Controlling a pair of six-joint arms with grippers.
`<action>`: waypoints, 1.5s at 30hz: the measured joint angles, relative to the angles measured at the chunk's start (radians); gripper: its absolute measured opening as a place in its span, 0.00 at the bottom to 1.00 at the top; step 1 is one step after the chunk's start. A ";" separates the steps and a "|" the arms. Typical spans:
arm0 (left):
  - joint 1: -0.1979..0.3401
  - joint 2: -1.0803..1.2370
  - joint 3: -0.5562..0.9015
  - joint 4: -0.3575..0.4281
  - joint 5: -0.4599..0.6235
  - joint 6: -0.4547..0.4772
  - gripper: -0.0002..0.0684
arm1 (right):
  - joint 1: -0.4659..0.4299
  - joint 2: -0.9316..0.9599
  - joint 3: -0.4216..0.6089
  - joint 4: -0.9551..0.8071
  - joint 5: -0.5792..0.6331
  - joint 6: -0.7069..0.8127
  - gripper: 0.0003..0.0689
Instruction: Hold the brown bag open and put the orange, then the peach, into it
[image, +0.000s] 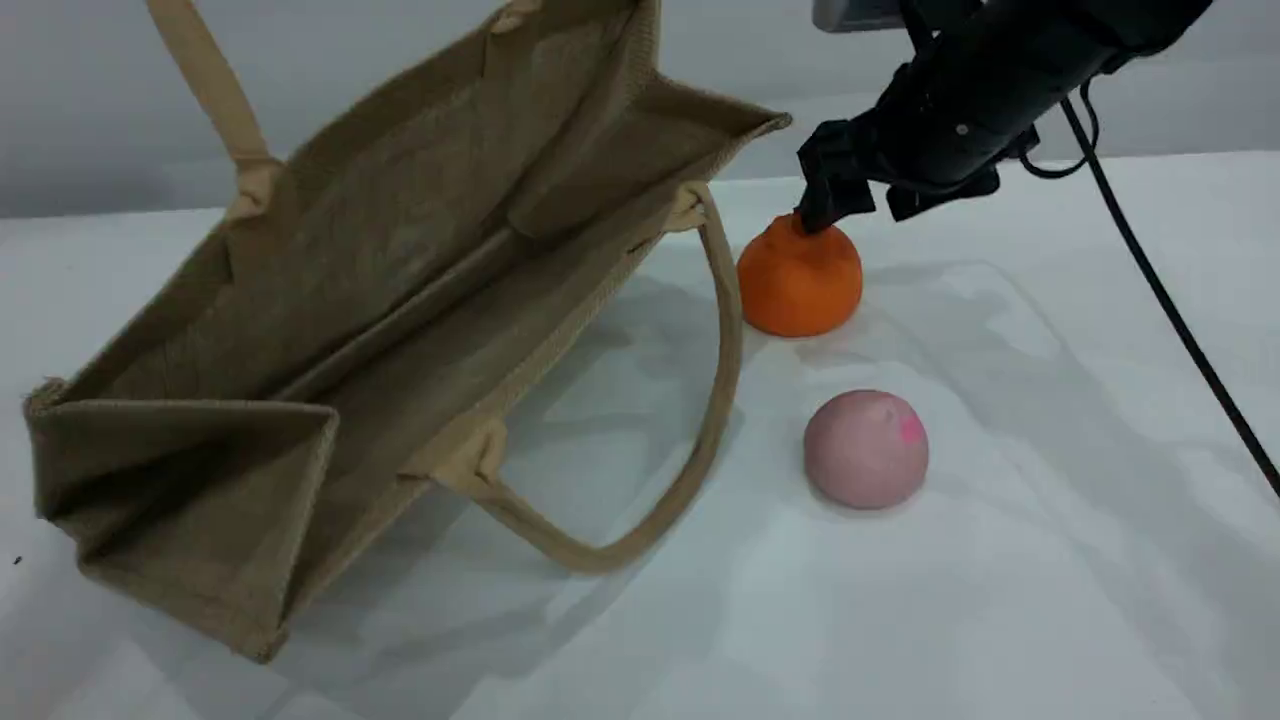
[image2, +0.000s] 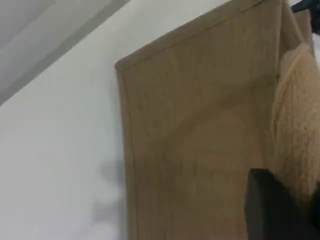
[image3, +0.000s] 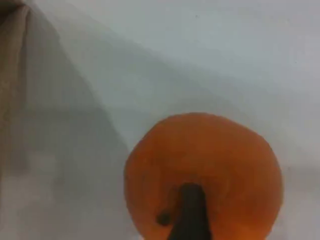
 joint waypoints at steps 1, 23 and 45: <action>0.000 0.000 0.000 -0.007 0.000 0.001 0.12 | 0.000 0.006 0.000 0.000 -0.003 -0.004 0.74; 0.000 0.002 0.000 -0.051 0.000 -0.002 0.12 | 0.000 0.078 -0.019 0.062 -0.060 -0.057 0.69; 0.000 0.002 0.000 -0.068 0.000 -0.003 0.12 | 0.000 0.096 -0.019 0.156 -0.084 -0.106 0.02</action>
